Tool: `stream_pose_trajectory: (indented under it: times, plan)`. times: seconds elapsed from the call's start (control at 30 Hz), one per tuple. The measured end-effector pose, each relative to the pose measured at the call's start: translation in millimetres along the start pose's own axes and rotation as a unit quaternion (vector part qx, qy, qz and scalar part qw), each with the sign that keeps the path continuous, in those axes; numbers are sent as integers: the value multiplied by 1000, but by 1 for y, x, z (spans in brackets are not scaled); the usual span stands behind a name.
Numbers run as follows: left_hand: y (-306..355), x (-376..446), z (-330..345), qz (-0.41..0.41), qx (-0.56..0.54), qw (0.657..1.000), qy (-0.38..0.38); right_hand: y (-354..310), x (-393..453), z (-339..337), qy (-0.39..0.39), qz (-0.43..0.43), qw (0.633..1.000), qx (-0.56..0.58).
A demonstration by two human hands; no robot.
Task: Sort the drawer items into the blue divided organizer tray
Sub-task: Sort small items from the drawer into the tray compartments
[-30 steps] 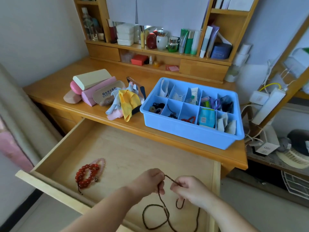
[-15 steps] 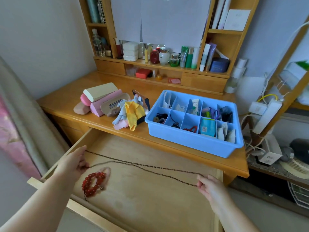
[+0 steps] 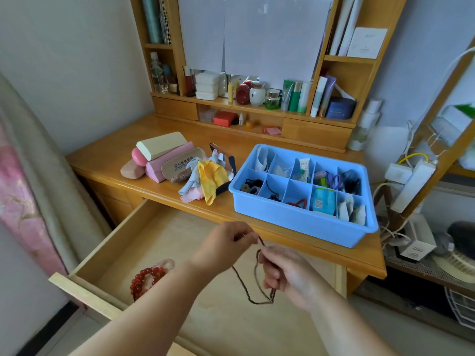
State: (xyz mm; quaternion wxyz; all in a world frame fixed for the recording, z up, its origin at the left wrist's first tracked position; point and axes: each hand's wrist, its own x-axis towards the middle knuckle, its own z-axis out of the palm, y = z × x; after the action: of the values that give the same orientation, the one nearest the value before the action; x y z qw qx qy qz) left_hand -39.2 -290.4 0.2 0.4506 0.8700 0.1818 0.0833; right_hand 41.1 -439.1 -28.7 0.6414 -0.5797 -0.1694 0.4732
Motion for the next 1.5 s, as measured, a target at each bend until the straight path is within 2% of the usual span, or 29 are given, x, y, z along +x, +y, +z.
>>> stream_pose_trajectory:
  times: [0.07, 0.13, 0.2, 0.27, 0.37, 0.43, 0.47, 0.5, 0.53, 0.6, 0.63, 0.67, 0.73, 0.8, 0.87, 0.93, 1.0, 1.07, 1.13, 1.23, 1.27, 1.3, 1.33, 1.37, 1.4, 1.43, 1.47, 1.5]
  plan:
    - [-13, 7, -12, -85, -49, 995, 19, -1, -3, -8, -4, 35, 997, 72]
    - [-31, 6, -26, -187, -192, 963, 34, -1, -5, -20, 15, 50, 984, 168]
    - [-51, -1, -39, -249, -376, 889, 76, -1, -6, -35, 40, 46, 966, 253]
    - [-75, -10, -51, -270, -504, 811, 126, -1, -6, -47, 73, 38, 941, 328]
    - [-103, -22, -60, -261, -613, 721, 188, -2, -6, -60, 129, 19, 927, 353]
    - [-110, -25, -56, -260, -645, 683, 224, -3, -6, -64, 147, 6, 937, 316]
    - [-109, -25, -52, -257, -632, 691, 239, -3, -5, -64, 146, 4, 944, 295]
    - [-103, -24, -46, -251, -588, 728, 247, -4, -4, -62, 137, 3, 952, 274]
    - [-94, -23, -40, -243, -501, 795, 240, -5, -3, -59, 121, 1, 960, 253]
    - [-69, -23, -29, -169, -203, 953, 150, -7, -1, -52, 74, -8, 974, 213]
    - [-53, -24, -23, -89, -62, 992, 68, -8, 0, -47, 52, -13, 980, 191]
    - [-38, -24, -16, -11, 34, 999, -15, -10, 0, -42, 32, -17, 985, 168]
    - [-10, -25, -1, 83, 118, 981, -127, -11, 2, -31, -2, -28, 990, 140]
    - [10, -22, 13, 129, 91, 978, -134, -10, 1, -20, -36, -22, 990, 133]
    - [16, -11, 15, 104, 37, 992, -53, -8, -4, -14, -60, 9, 993, 103]
    - [7, 2, 7, 23, 12, 999, 24, -7, -7, -16, -63, 41, 994, 82]
    - [-14, 8, -2, -84, -79, 993, 22, -6, -9, -23, -59, 59, 992, 98]
    - [-36, 6, -12, -185, -244, 952, 18, -5, -10, -33, -48, 64, 987, 137]
    - [-59, -1, -22, -259, -430, 862, 72, -2, -9, -43, -35, 68, 980, 182]
    - [-87, -11, -35, -279, -615, 721, 156, 4, -8, -56, 1, 73, 965, 250]
    - [-91, -13, -33, -270, -647, 691, 175, 6, -7, -58, 10, 71, 960, 269]
    - [-90, -13, -27, -264, -662, 676, 187, 8, -6, -58, 15, 67, 956, 286]
    - [-84, -14, -19, -264, -643, 694, 188, 9, -5, -57, 16, 64, 952, 300]
    - [-75, -14, -9, -261, -581, 749, 183, 10, -3, -53, 16, 58, 948, 312]
    - [-65, -15, 1, -250, -467, 831, 170, 9, -2, -50, 20, 49, 945, 323]
    - [-57, -17, 11, -214, -306, 917, 140, 8, 0, -46, 27, 38, 943, 329]
    - [-48, -20, 19, -143, -130, 977, 91, 7, 2, -43, 35, 24, 945, 325]
    - [-38, -23, 26, -52, 13, 998, 30, 5, 3, -39, 38, 14, 949, 312]
